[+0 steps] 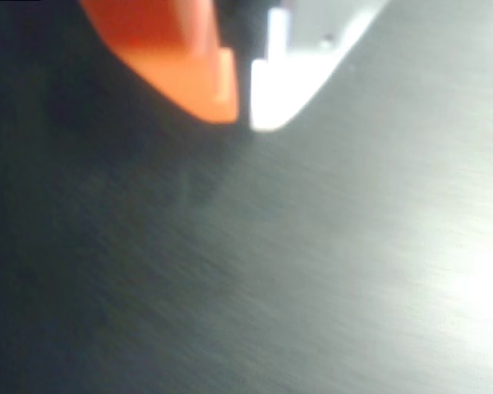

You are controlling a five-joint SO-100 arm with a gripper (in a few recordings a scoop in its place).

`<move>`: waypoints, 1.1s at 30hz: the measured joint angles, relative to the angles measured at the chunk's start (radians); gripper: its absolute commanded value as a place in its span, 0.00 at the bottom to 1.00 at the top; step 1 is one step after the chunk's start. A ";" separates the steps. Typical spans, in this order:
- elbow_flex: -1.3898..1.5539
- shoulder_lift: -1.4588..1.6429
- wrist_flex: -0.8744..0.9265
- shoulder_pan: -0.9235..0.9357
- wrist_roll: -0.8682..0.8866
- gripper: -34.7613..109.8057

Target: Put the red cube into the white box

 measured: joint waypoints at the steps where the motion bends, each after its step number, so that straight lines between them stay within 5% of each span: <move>1: 0.037 0.054 -0.002 -0.018 0.000 0.24; 8: 0.314 0.454 0.000 -0.083 0.031 0.24; 21: 0.551 0.514 -0.169 -0.087 0.201 0.24; 33: 0.555 0.502 0.222 -0.078 0.239 0.24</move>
